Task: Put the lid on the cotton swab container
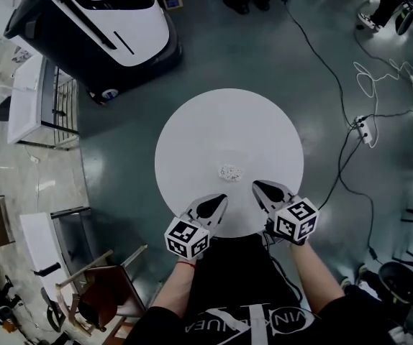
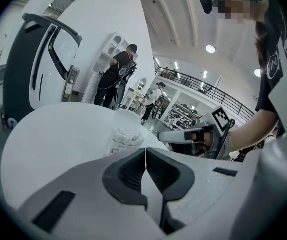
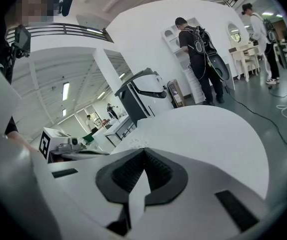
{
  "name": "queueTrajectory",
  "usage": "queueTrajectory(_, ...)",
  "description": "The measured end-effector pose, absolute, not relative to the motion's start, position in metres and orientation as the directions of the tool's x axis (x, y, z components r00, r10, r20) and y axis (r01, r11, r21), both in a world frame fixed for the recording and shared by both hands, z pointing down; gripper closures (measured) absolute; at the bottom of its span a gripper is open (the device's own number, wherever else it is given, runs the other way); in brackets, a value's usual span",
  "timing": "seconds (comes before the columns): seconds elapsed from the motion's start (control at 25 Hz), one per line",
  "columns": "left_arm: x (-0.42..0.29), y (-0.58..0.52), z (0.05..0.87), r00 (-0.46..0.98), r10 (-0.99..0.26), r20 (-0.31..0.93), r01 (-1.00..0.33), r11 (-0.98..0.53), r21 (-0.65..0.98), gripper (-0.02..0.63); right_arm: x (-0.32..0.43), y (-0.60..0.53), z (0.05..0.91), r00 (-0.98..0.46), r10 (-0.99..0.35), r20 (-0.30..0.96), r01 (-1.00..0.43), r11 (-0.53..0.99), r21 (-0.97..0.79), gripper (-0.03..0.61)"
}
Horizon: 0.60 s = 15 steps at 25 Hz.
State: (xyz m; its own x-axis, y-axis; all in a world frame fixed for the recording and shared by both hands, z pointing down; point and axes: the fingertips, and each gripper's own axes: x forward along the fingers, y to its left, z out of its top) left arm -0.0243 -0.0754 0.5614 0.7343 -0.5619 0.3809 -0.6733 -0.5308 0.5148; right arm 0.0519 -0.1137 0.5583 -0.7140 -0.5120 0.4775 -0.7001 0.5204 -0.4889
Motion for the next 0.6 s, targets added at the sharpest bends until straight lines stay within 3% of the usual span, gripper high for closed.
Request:
queueTrajectory(0.2,-0.025,-0.087,0.573,0.737,-0.546,0.400,-0.672,-0.525,0.522,0.603,0.059,-0.146,0.569,-0.671,-0.546,0.502,-0.740,0.459,-0.491,0.575)
queueTrajectory(0.6,-0.016,-0.101,0.583,0.777,-0.467,0.423,-0.629,-0.615,0.477,0.603,0.048,-0.206,0.578,-0.710,-0.484,0.512,-0.705,0.497,-0.507,0.575)
